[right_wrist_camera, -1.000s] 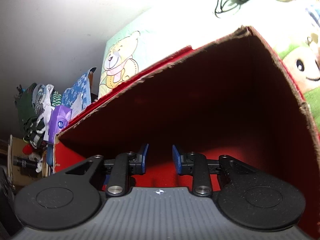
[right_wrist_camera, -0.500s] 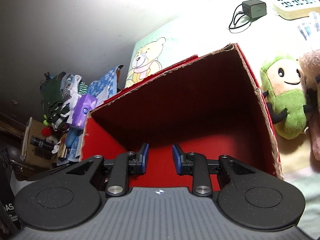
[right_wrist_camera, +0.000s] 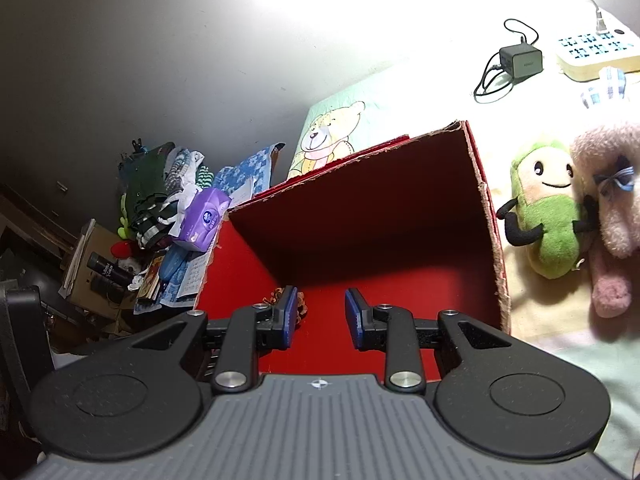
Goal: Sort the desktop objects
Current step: 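Withdraw the right gripper from the box toward the tape roll, then close the right gripper on the rim of the packing tape roll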
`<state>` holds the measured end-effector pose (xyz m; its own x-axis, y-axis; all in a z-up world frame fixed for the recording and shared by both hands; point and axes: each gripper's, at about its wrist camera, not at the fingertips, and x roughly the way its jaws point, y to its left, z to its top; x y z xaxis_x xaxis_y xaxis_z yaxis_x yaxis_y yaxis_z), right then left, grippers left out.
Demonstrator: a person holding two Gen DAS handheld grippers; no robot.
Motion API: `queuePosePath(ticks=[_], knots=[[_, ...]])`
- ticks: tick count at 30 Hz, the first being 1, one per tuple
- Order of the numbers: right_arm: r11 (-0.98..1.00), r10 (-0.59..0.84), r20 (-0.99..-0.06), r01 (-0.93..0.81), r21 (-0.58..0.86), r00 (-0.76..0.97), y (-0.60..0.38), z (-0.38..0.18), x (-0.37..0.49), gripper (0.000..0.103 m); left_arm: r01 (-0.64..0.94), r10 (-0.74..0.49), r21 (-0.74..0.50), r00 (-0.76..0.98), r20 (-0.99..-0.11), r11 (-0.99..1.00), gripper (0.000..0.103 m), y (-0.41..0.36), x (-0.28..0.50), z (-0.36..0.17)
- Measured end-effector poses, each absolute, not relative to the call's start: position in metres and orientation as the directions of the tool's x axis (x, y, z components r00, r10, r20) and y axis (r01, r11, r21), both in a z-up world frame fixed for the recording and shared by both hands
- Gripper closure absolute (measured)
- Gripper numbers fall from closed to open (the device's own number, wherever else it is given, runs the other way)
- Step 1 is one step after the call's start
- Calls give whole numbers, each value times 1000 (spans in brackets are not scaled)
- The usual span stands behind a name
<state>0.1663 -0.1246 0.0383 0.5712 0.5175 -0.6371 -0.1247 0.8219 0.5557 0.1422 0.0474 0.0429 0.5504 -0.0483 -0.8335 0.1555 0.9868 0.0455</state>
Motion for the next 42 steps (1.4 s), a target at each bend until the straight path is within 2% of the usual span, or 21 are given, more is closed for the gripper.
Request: queuePosePath(ticks=[19,31,35,42], knots=[[855,479,-624,-168,491,617,-167,33,101,73,251,-160,-28,521,-839,967,43,10,73,32],[893,410,-708,-96,439,576,-177,-5,88,73,313,-227,-84,451,-863,946,46,-12,74,-4],[900,399,-729,-84,428,557,-177,-15,88,73,331,-247,-96,454,-856,939,54,-17,75,-12],[916,369,-767,-68,395,524,-173,-32,93,73,341,-283,-134,435,-855,931,55,-14,83,-26]])
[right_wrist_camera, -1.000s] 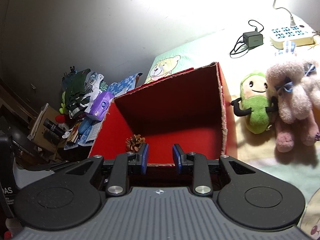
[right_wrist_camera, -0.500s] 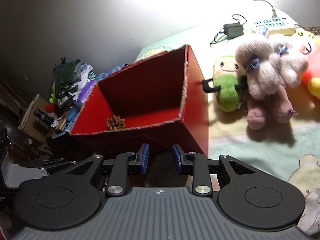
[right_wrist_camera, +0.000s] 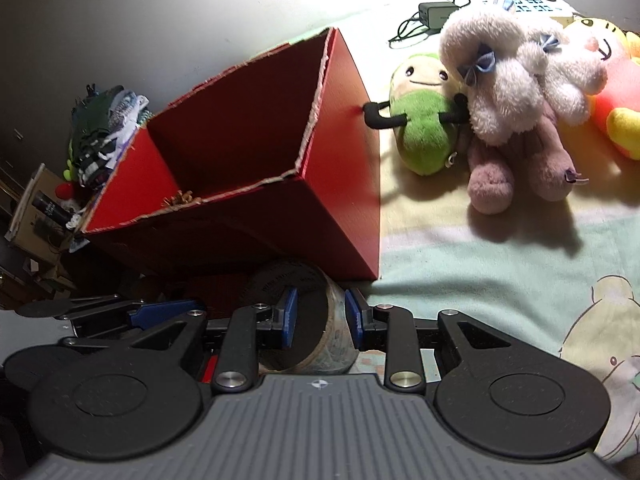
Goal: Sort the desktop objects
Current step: 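Close the right gripper on the rim of the packing tape roll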
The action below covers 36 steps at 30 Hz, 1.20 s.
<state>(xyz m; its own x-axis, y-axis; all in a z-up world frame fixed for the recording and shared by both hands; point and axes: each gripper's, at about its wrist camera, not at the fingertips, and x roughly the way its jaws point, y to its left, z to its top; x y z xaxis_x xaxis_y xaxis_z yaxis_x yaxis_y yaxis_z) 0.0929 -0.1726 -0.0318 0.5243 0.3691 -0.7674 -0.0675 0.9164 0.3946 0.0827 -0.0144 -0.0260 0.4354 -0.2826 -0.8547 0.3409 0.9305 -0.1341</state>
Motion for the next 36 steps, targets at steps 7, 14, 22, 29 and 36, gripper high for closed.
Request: queuePosePath(ticks=[7,14,22,29,36], knots=[[927,348,-798,-52,372,492,-168,-46,99,73,358,-268,-112,426,-864,927,59,-15,87,-36],[929,341,-808,-42,367,480,-170,-48,103,89,390,-293,-123,413,-862,913,60,-18,89,-34],[942,300,-819,-14,336,489,-184,-43,93,90,447,-335,-153,362,-870,881,60,-32,86,-36],[935,296,-827,34,354,477,-201,-48,87,90,482,-327,-146,315,-891,864,65,-53,84,-50],[929,296,-828,57,365,476,-208,-50,82,86,491,-308,-116,331,-892,863,73,-60,83,-50]])
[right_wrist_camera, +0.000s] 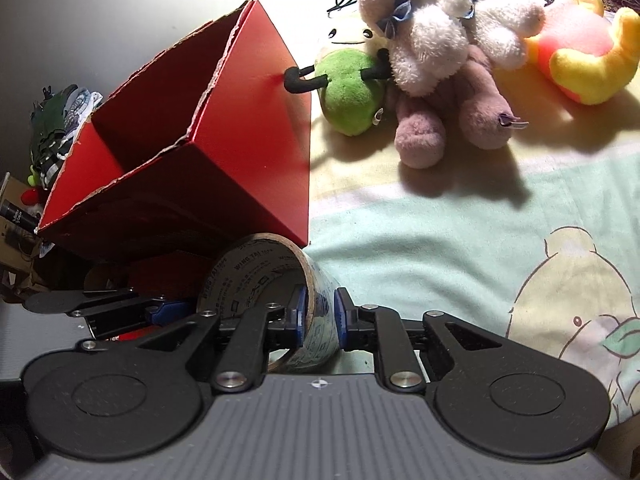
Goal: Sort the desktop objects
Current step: 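Close the right gripper on the rim of the packing tape roll, then lift the tape roll with the right gripper and carry it over the red box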
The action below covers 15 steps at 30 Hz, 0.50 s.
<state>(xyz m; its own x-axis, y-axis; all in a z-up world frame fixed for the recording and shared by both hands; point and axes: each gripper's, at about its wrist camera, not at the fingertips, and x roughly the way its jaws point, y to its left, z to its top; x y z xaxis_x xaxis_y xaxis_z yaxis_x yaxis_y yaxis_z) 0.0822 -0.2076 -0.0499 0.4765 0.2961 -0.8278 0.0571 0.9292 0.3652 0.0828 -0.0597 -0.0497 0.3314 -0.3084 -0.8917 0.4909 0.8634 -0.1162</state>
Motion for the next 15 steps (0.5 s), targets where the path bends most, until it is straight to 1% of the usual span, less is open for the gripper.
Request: queuePosePath(ticks=[2,6,11,15], knots=[[930,291,-830,65,363,475,-209,-50,82,85,497,-315,-129,311,-897,858,75,-65,85,-54],[925,289,-835,88,369,469,-213,-52,78,87,503,-322,-133,310,-895,854,79,-68,85,-54],[927,268,-832,105,360,486,-219,-49,69,87,549,-341,-129,304,-890,826,80,-81,82,-51],[930,234,-822,128,346,520,-227,-40,60,87,600,-378,-112,337,-863,792,80,-95,77,-38]])
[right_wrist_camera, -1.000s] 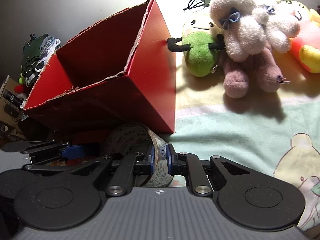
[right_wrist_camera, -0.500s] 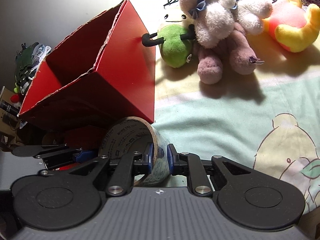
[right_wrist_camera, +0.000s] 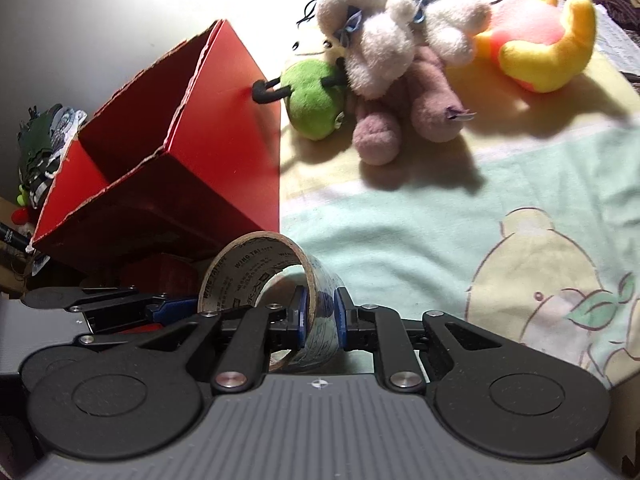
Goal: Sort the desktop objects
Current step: 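Lift the tape roll with the right gripper and carry it over the red box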
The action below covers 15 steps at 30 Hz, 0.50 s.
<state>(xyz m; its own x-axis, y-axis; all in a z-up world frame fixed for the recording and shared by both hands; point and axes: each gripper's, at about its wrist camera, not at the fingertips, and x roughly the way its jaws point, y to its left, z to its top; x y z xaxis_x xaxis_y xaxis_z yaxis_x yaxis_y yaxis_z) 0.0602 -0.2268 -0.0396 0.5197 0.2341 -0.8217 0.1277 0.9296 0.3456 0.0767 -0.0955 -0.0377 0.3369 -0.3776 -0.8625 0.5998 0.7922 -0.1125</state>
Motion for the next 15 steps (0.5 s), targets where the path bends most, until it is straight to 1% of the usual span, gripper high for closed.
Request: queuePosePath(ticks=[4,8,15], knots=[[925,209,-792,148,350,573,-239,-22,50,87,628,-431,-128,359,-828,768,80,-106,79,-16],[913,186,-752,171,370,633,-249,1,47,87,651,-471,-114,404,-784,750,80,-112,78,10],[922,147,-661,139,360,736,-246,44,57,87,644,-529,-132,474,-704,754,79,-100,96,55]])
